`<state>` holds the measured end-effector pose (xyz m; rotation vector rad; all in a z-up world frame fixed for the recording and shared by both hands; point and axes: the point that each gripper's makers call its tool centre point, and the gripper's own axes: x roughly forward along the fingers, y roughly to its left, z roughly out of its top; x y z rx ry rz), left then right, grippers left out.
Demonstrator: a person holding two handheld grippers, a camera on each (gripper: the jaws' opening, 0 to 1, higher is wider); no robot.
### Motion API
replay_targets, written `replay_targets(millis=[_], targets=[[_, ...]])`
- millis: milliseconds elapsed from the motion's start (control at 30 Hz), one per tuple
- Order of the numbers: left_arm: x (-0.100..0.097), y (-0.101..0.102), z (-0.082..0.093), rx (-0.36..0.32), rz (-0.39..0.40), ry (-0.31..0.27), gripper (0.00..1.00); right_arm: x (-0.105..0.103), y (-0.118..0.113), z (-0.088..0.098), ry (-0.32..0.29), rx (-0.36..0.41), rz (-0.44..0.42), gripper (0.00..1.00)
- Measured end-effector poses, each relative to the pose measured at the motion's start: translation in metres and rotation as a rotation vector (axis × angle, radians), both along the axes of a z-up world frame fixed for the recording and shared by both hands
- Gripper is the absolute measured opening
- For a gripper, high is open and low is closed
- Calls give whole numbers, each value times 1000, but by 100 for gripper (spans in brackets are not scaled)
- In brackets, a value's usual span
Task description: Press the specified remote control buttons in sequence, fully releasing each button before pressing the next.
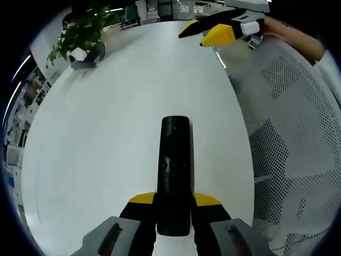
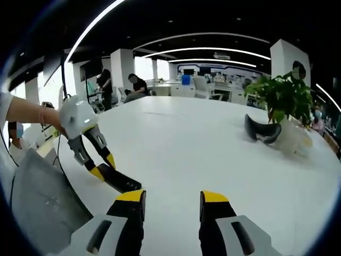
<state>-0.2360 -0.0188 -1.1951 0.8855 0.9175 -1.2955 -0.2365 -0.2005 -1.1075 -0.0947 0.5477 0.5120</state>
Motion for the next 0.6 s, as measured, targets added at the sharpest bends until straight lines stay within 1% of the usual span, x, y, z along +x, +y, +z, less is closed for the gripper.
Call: replay_targets(millis=[267, 600], targets=[[-17, 0, 0, -23, 0, 1, 24, -3, 4, -4, 16, -14, 25, 38], [-31, -1, 0, -13, 9, 0, 24, -6, 10, -7, 33, -21, 58, 37]])
